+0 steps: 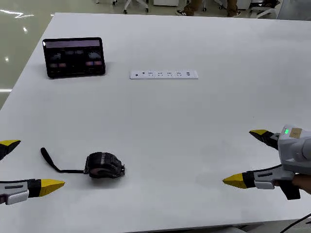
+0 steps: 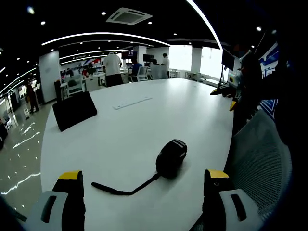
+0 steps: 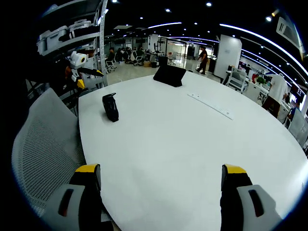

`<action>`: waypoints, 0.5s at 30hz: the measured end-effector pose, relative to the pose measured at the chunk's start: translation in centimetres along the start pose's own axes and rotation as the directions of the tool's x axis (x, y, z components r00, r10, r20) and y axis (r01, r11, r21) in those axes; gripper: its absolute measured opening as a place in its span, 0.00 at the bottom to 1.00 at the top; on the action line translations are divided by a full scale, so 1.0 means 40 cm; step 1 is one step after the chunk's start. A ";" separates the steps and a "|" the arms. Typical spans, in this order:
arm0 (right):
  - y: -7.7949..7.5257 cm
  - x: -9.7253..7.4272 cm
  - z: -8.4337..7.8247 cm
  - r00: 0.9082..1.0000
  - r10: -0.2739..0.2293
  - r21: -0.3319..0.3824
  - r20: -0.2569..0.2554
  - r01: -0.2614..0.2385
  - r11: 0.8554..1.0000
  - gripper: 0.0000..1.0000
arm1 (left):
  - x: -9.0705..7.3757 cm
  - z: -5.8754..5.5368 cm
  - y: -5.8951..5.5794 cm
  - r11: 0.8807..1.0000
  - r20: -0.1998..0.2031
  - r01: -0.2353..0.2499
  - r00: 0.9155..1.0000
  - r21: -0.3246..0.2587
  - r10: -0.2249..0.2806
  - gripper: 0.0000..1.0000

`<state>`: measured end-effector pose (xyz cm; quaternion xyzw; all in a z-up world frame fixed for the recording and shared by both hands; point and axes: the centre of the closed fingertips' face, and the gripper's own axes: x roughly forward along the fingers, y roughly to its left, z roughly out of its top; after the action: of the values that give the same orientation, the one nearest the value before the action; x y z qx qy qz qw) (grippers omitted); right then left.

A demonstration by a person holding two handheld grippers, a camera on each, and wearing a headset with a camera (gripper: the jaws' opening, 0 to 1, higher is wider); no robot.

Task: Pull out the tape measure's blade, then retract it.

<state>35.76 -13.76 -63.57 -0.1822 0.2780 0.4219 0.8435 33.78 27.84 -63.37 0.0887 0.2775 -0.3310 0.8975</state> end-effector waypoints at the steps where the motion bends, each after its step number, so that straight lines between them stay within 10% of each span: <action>1: 0.002 0.013 0.009 1.000 0.006 -0.016 -0.001 -0.006 1.000 1.00 | 0.008 0.005 -0.008 1.000 0.001 0.016 1.000 0.011 -0.016 1.00; 15: 0.099 0.145 0.120 0.989 0.146 -0.111 0.028 -0.142 0.984 1.00 | 0.093 0.026 -0.074 0.980 -0.066 0.182 0.982 0.082 -0.177 1.00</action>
<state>36.88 -5.34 -63.72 -0.1997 0.2521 0.4996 0.8044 34.66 23.17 -64.52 0.1124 0.2955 -0.4198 0.8508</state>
